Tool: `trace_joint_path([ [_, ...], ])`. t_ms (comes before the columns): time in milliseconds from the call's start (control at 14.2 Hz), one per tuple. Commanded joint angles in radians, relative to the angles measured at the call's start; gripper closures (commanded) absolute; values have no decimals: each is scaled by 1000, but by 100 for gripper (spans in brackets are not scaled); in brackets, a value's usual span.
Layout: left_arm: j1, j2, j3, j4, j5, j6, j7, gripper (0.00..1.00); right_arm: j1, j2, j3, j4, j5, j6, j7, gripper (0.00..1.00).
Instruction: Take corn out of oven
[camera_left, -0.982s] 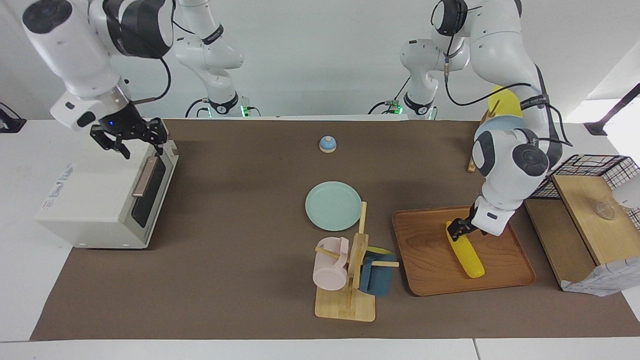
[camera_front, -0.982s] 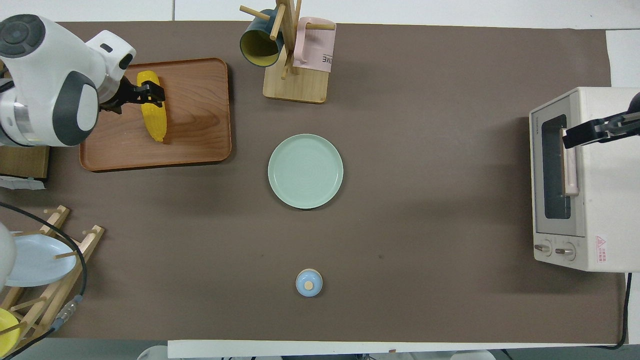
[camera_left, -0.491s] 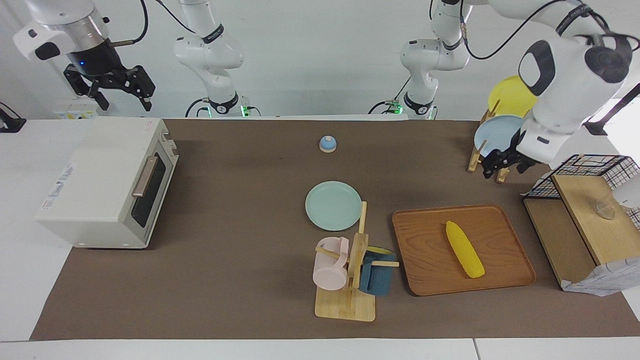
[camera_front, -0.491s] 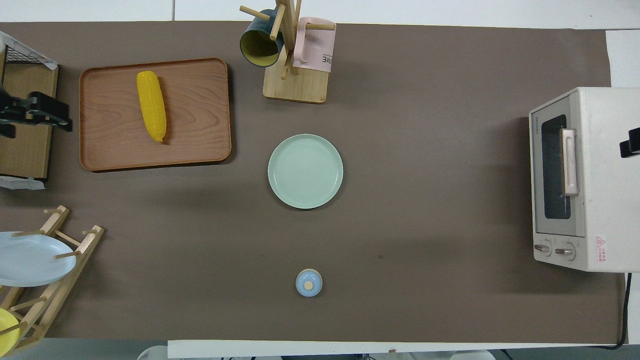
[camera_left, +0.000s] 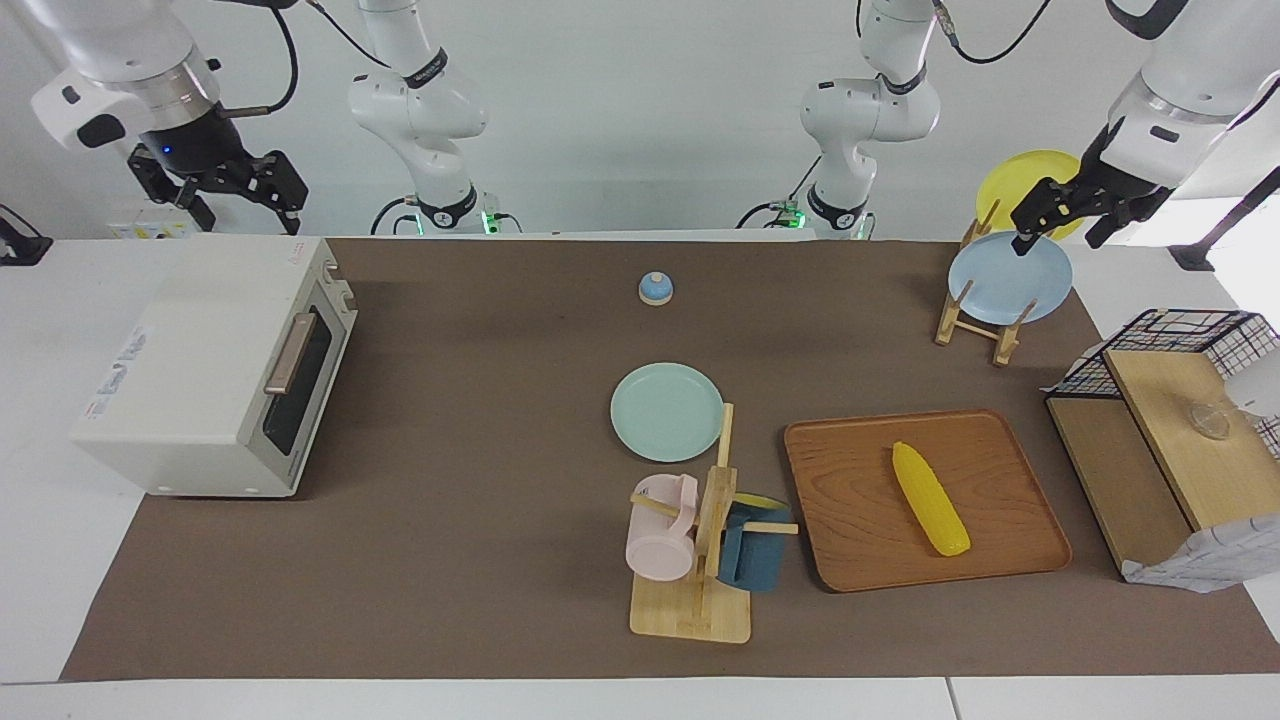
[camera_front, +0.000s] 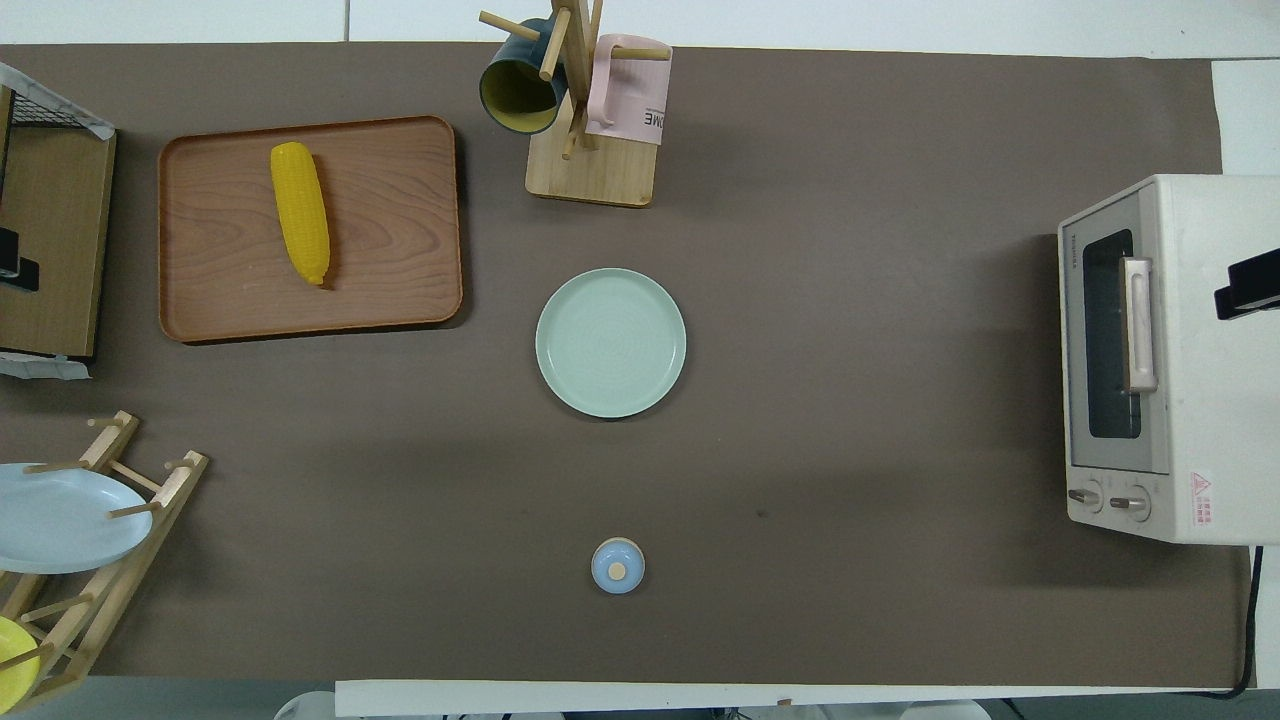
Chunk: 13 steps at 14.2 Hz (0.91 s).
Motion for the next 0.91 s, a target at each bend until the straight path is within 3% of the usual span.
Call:
trace_joint_path([
  [0,-11,-55,-9,-118,8,117,2,0,95,-42,-73,-49,6,7,0,0],
  [281,-8,-48,-9,-83,12,58,14,0,95,-78,-79,-95,6,9,5,0],
  [842,-8,-55,-9,-82,14,33,16,0,84,-72,-82,-99,4,9,5,0],
])
